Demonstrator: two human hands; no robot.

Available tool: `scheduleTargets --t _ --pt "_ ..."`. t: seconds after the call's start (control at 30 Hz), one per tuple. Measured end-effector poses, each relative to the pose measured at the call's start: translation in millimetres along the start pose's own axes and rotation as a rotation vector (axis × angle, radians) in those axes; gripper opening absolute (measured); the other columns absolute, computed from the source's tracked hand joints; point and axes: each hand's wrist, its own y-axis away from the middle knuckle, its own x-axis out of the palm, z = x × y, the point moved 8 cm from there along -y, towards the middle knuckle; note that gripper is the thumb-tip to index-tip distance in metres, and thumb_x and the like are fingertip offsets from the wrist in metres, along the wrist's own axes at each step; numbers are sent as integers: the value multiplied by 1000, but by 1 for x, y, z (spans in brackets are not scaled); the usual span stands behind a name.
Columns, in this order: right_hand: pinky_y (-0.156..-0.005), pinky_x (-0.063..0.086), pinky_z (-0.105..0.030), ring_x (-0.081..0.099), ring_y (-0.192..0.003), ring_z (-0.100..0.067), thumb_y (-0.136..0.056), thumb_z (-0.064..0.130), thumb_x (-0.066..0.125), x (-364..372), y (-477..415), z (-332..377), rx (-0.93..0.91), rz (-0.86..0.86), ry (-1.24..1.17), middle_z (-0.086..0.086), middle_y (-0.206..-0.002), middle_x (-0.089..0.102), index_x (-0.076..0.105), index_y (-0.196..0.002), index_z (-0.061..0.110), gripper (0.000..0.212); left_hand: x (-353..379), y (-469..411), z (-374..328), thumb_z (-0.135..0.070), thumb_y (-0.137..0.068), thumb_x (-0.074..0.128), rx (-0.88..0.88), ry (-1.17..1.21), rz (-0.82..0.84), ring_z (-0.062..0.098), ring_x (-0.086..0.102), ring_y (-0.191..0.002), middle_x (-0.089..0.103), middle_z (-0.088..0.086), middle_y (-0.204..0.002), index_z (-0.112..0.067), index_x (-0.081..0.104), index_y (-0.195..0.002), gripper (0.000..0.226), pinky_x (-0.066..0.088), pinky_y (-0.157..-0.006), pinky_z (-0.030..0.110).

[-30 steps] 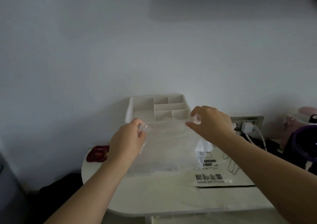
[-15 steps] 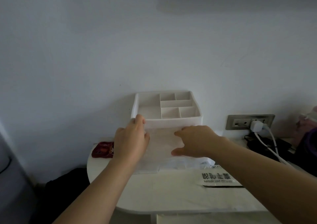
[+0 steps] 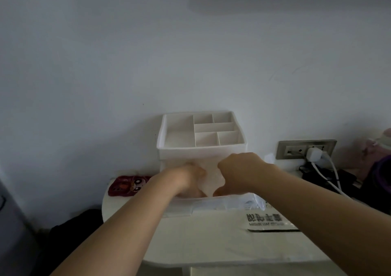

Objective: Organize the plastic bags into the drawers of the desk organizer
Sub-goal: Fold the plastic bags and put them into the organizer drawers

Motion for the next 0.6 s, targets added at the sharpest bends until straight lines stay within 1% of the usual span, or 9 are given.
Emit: scheduleTargets --t 0.07,0.13,0.23,0.3,0.33,0.4,0.47,0.53,0.6 --pt "-71 38 -26 52 -77 -15 -81 63 56 3 -2 -2 27 26 68 5 -76 50 55 -91 16 48 6 -8 7 -40 -86 61 -38 -60 17 28 30 -136 22 6 -152 -27 25 -147 72 31 -110 40" --pt "-75 34 -26 48 -77 -16 -82 59 58 4 -6 -3 30 29 112 5 -74 46 53 -91 19 42 7 -13 11 -39 -87 61 -51 -64 4 29 27 -137 18 5 -153 -30 22 -148 73 30 -110 43" --pt "-85 36 -27 53 -94 -16 -80 57 63 4 -6 -8 -5 8 85 3 -103 59 57 -114 17 52 4 -14 11 -35 -88 60 -41 -47 -27 28 35 -133 27 5 -151 -27 29 -145 66 34 -107 40" --pt "-94 40 -29 53 -108 -13 -78 55 66 -3 0 -18 -31 -28 -110 3 -127 56 53 -127 21 61 0 -6 9 -38 -86 61 -21 -37 -57 25 40 -130 36 5 -147 -22 38 -141 61 36 -105 37" --pt "-93 41 -25 52 -109 -9 -79 53 65 -9 6 -25 -50 -44 -247 4 -133 53 50 -130 23 61 -4 1 9 -40 -86 62 -11 -12 -80 23 39 -131 37 4 -147 -21 38 -142 63 34 -107 34" --pt "-86 38 -14 49 -101 -1 -83 50 62 -28 21 -40 -79 -114 -466 7 -131 54 51 -130 24 55 -17 20 9 -42 -87 62 21 81 -155 17 38 -133 37 -1 -148 -22 38 -143 64 31 -105 24" --pt "-75 40 -9 56 -88 1 -84 48 61 -47 37 -59 -36 -236 -672 14 -115 62 56 -123 27 45 -34 40 0 -44 -87 61 100 264 -264 5 51 -118 51 -10 -137 -28 50 -134 51 38 -91 16" --pt "-71 53 -23 65 -82 -11 -84 44 61 -55 52 -70 30 -302 -963 11 -100 67 58 -119 32 37 -52 59 -17 -55 -81 62 202 539 -384 -10 57 -98 60 -22 -120 -35 58 -120 43 41 -80 11" --pt "-80 56 -39 67 -88 -21 -89 37 59 -58 62 -66 50 -312 -1126 1 -102 69 57 -119 33 31 -63 74 -37 -72 -68 62 318 746 -435 -12 59 -96 62 -26 -110 -41 58 -112 54 45 -85 17"
